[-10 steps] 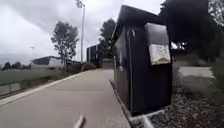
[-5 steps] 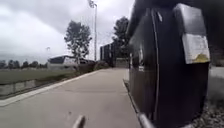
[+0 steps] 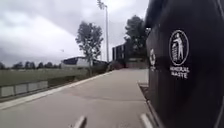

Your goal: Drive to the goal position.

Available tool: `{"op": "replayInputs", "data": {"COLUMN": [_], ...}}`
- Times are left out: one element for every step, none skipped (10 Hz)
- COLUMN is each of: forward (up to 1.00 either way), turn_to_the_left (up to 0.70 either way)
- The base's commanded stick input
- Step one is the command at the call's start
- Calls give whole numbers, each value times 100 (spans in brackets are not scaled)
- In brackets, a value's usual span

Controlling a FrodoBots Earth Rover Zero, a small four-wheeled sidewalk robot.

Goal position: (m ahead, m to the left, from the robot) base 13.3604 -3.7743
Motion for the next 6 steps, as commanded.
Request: {"op": "replayInputs", "data": {"forward": [94,94,94,94,94,94], "turn_to_the_left": [-35,-35,-35,-35,-34,-33]}}
